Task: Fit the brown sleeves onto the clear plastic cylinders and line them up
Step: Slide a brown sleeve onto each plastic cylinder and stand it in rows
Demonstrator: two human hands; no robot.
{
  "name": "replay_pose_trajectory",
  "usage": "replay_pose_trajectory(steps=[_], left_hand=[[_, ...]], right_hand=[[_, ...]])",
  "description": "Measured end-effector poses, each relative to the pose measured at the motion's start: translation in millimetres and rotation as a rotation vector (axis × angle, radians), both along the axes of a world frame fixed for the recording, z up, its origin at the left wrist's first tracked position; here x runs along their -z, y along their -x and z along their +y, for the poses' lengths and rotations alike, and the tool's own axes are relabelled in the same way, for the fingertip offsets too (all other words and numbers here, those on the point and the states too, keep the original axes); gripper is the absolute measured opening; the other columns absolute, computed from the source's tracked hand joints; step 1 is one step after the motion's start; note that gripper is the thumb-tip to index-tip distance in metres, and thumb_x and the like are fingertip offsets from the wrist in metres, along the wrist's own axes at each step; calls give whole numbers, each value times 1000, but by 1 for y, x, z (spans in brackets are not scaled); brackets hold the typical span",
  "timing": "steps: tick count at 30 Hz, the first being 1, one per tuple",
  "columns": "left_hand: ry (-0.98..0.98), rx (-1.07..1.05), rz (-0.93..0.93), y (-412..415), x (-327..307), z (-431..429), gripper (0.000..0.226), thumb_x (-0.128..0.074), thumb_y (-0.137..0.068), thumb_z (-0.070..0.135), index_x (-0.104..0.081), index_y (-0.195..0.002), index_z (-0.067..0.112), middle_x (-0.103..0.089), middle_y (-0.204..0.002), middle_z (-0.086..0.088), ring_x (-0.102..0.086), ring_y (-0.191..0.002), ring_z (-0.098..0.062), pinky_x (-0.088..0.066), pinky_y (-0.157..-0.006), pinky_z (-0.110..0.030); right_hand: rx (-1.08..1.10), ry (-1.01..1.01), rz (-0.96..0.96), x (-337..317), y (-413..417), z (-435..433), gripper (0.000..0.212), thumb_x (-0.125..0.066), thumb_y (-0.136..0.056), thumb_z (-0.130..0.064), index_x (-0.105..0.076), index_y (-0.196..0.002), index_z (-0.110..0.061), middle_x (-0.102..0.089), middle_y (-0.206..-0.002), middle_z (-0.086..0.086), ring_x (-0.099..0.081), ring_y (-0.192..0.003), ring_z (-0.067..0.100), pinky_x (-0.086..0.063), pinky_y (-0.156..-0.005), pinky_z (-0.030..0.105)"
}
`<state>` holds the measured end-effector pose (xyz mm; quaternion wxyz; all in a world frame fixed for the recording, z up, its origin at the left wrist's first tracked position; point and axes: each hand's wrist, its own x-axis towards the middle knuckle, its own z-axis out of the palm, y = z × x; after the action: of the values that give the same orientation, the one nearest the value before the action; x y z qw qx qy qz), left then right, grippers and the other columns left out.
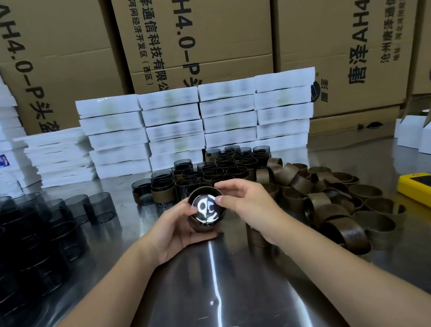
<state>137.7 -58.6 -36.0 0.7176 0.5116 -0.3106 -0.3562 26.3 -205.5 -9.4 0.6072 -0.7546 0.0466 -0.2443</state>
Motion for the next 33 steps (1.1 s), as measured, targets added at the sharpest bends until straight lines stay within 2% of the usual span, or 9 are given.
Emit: replay_pose_trajectory(steps=[3,7,10,12,13,17,20,25,33], left_hand=[[-5,36,40,3,-4,1,57,-70,-58,22,-70,-113,6,-64,-119,-27,-62,-108,-47,-55,-89,-48],[48,81,95,10,-9,0,73,-87,-46,29,-70,-114,8,-63,-121,-25,-62,-108,-47,-56,-86,-46],[38,79,90,16,-12,-1,71,-88,-49,43,-73,-110,11,-66,-119,-22,-65,-104,-44,-59,-79,-43],[10,45,89,18,-12,-3,67,-79,-60,57,-73,-111,14,-67,-119,-19,-65,-106,-42,-60,-78,-41],[-6,19,87,19,-12,-5,65,-71,-66,63,-73,-111,16,-67,-119,-17,-65,-106,-41,-60,-78,-40],[-86,-59,56,23,-12,-9,65,-47,-74,74,-75,-106,24,-69,-117,-12,-67,-106,-34,-60,-72,-35],[-108,-79,52,25,-15,-11,71,-43,-70,77,-76,-104,25,-70,-116,-12,-68,-104,-32,-59,-66,-33],[-117,-89,71,25,-14,-12,75,-40,-70,76,-67,-115,20,-71,-112,-13,-70,-100,-32,-59,-62,-31],[-92,-231,18,24,-11,-17,65,-47,-72,70,-68,-106,20,-74,-104,-12,-71,-94,-33,-59,-60,-31]], right_hand=[[15,6,2,-1,2,0,13,-69,-83,-31,-69,-95,-27,-69,-92,-12,-61,-82,-7,-44,-70,8],[109,140,99,1,1,5,45,-48,-81,-67,-69,-89,-28,-67,-80,-18,-59,-76,-8,-41,-65,16],[168,248,146,1,0,5,59,-35,-81,-75,-67,-84,-27,-67,-82,-13,-60,-90,6,-44,-85,29],[183,291,176,0,1,5,63,-29,-81,-78,-65,-80,-26,-67,-79,-11,-61,-91,9,-42,-92,36],[180,296,188,0,1,4,64,-29,-80,-79,-64,-79,-26,-68,-77,-11,-62,-87,8,-43,-90,36],[166,307,206,1,2,4,61,-27,-80,-79,-58,-74,-27,-64,-68,-11,-59,-60,-3,-40,-65,24],[172,344,216,3,-2,3,63,-22,-84,-76,-58,-86,-25,-64,-79,-9,-57,-69,-3,-37,-64,21],[156,348,195,4,-3,2,61,-19,-90,-69,-57,-98,-22,-64,-92,-5,-56,-78,3,-38,-80,31],[176,369,176,5,-1,3,48,-21,-96,-57,-53,-94,-22,-64,-94,3,-58,-94,21,-41,-86,36]])
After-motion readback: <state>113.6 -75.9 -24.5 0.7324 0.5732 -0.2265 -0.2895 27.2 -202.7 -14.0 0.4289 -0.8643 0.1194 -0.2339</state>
